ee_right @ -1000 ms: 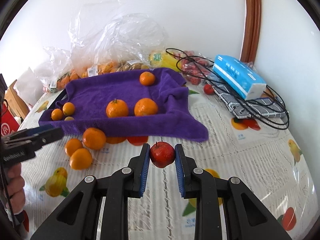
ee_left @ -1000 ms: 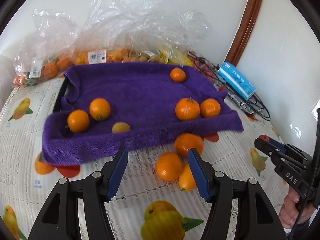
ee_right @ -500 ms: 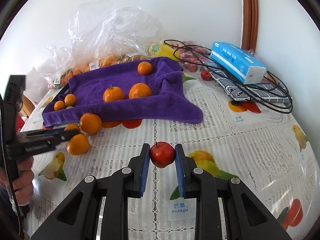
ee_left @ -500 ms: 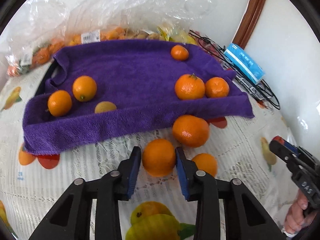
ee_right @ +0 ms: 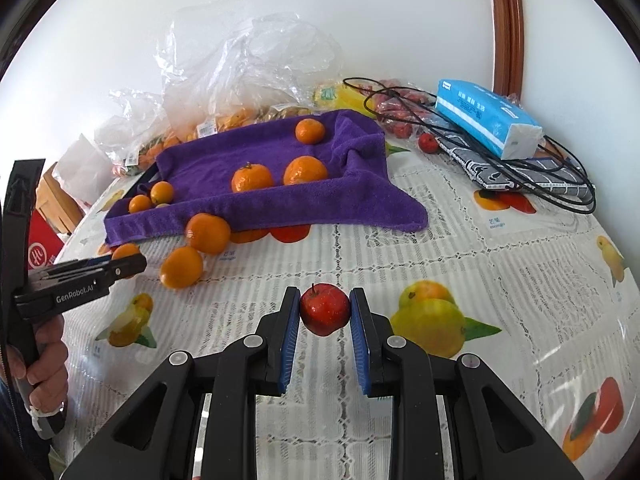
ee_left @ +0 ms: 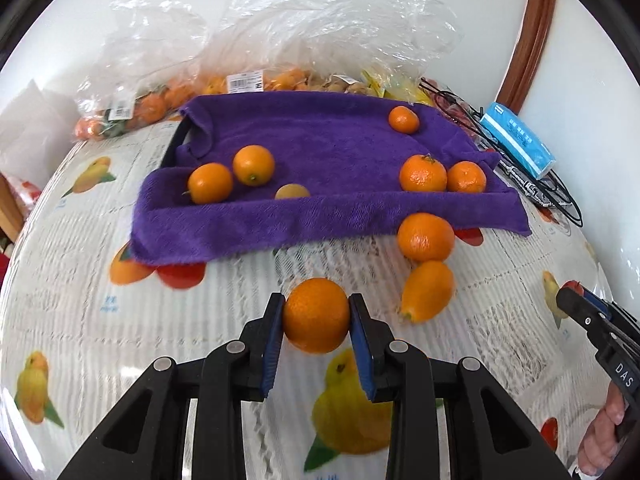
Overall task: Organize fruits
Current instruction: 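Carry the red apple toward the towel with the right gripper while the left gripper grasps a large orange, then carry the apple and the orange over the purple towel with both grippers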
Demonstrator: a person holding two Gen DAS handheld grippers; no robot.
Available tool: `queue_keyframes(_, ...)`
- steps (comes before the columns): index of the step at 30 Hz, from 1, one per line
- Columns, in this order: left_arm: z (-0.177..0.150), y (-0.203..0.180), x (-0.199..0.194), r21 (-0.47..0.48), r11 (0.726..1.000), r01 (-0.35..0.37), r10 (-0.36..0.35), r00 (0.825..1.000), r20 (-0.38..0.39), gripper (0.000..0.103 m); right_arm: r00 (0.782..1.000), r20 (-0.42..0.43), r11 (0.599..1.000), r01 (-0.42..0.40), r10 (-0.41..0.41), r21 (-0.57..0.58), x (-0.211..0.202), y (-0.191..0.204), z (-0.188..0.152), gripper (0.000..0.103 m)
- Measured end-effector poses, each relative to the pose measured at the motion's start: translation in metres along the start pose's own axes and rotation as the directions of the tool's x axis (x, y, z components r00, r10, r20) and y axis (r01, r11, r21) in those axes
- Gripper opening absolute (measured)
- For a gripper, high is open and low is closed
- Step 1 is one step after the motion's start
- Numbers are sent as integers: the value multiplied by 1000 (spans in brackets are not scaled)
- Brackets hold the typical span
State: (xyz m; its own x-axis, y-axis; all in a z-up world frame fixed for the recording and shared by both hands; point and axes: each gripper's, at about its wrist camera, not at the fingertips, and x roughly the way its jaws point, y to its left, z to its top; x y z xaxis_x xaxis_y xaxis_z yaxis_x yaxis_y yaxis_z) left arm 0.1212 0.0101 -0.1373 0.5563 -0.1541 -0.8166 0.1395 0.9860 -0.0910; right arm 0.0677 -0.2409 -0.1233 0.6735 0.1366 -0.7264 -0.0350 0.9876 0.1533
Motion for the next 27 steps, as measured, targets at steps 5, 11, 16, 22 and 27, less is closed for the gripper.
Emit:
queue_keyframes(5, -10, 8, -32, -45, 999, 1, 1, 1000, 27, 30, 1000, 29, 1000, -2, 3, -13, -21, 8, 4, 25)
queue_keyframes(11, -14, 18, -73, -86, 996, 18, -11, 996, 86, 30, 996, 87, 999, -8, 13, -49, -56, 25, 9, 25)
queue_keyframes(16, -18, 27, -95, -119, 992, 32, -17, 992, 124, 30, 993, 113, 997, -15, 24, -78, -76, 38, 11, 25)
queue_keyframes(22, -21, 32, -107, -133, 990, 38, -19, 989, 145, 30, 991, 127, 997, -34, 44, -73, -83, 43, 10, 25)
queue_keyframes(27, -17, 35, -115, -143, 988, 53, -29, 986, 165, 30, 989, 141, 997, -31, 41, -72, -85, 46, 15, 25)
